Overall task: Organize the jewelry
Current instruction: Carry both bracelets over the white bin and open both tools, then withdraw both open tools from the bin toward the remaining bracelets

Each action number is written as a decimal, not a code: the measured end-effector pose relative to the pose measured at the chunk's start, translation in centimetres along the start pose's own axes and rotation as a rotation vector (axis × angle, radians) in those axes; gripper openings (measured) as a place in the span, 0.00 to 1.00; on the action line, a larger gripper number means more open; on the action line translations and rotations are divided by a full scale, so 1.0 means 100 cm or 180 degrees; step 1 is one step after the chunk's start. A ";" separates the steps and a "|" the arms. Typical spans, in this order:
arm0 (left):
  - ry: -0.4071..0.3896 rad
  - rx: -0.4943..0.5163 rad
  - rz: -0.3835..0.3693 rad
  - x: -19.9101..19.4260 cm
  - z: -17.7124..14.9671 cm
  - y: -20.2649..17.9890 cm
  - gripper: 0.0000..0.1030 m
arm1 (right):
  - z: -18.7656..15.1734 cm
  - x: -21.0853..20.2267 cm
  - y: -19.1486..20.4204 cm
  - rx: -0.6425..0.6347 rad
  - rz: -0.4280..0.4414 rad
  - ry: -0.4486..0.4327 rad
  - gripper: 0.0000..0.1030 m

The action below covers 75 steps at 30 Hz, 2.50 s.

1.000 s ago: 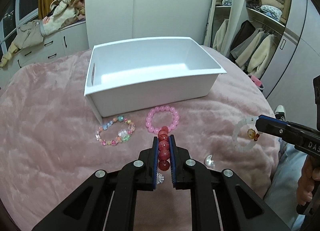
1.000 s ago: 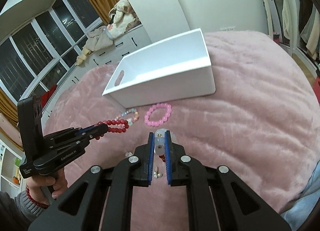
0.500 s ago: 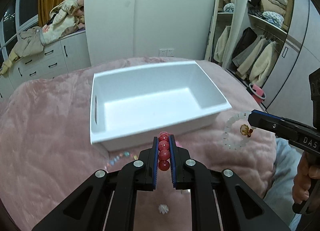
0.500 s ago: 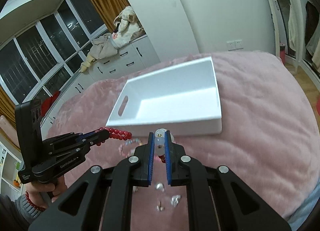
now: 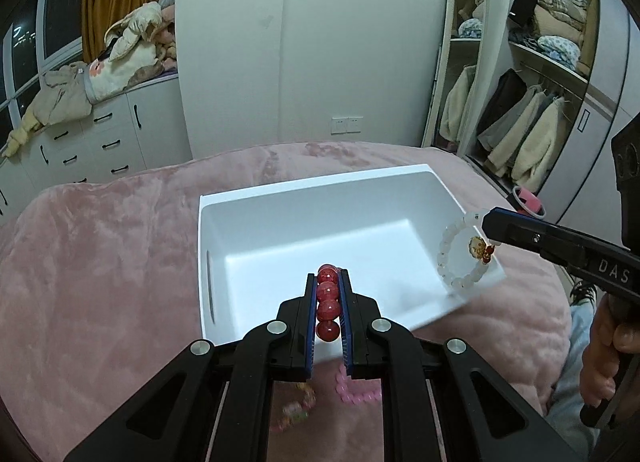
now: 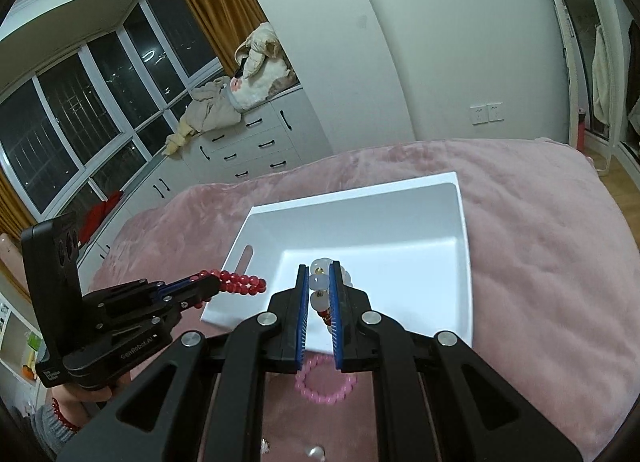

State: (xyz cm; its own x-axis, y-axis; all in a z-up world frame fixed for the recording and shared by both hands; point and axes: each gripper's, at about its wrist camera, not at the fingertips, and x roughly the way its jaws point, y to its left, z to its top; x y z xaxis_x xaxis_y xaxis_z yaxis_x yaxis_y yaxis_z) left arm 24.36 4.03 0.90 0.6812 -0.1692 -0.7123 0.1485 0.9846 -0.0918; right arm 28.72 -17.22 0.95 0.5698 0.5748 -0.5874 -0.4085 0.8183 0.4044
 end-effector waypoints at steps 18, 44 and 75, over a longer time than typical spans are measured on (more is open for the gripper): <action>0.0546 -0.0168 0.0086 0.099 -0.007 0.024 0.15 | -0.008 0.119 -0.017 0.0107 -0.0124 0.0660 0.10; 0.0153 -0.0095 0.0307 0.025 -0.013 0.019 0.90 | -0.014 0.034 0.000 0.0005 -0.0085 0.0252 0.85; 0.0402 0.0038 0.0294 0.000 -0.115 0.005 0.91 | -0.110 0.011 0.011 -0.0114 -0.0199 0.0404 0.88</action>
State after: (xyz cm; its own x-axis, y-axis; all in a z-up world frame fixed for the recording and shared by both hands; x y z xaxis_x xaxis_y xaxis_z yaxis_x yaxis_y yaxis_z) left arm 16.21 4.99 -7.13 0.5969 -0.0704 -0.7992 0.0985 0.9950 -0.0141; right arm 21.06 -15.81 -6.93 0.5012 0.5150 -0.6954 -0.4016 0.8503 0.3403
